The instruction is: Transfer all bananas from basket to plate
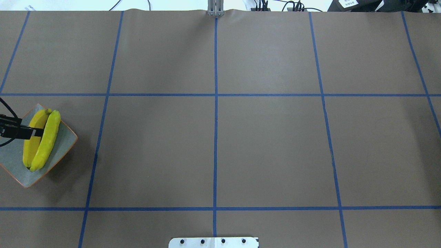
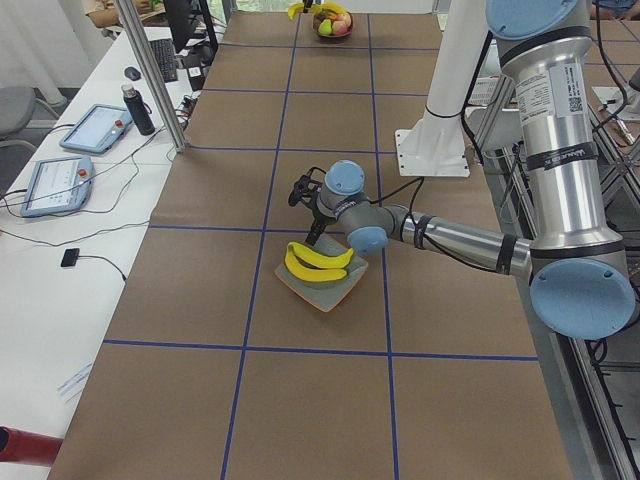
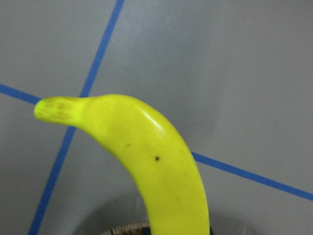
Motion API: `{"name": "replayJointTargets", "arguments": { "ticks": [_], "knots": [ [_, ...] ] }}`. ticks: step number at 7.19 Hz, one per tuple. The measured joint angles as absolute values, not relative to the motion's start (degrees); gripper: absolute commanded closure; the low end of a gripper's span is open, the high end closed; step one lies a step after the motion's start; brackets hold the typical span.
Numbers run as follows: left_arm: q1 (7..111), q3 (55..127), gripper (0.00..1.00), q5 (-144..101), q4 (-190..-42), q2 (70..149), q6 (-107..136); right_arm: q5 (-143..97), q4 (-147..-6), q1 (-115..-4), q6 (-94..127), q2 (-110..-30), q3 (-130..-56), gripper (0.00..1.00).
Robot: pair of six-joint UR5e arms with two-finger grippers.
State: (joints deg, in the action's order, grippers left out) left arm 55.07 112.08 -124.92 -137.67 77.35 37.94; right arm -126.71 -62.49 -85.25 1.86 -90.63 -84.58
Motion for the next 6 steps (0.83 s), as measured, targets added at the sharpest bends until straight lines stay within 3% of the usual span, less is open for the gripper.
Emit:
{"name": "replayJointTargets", "arguments": {
  "ticks": [3,6],
  "knots": [
    [55.0,111.7,0.0,-125.3,-137.1,84.1,45.4,-127.7,-62.3,-72.2,29.9,-86.1,-95.8,1.0],
    [54.3,108.4,0.0,-125.4,-136.9,98.3,60.9,-119.7,-62.4,-58.9,59.8,-72.7,-97.8,1.0]
  ]
}}
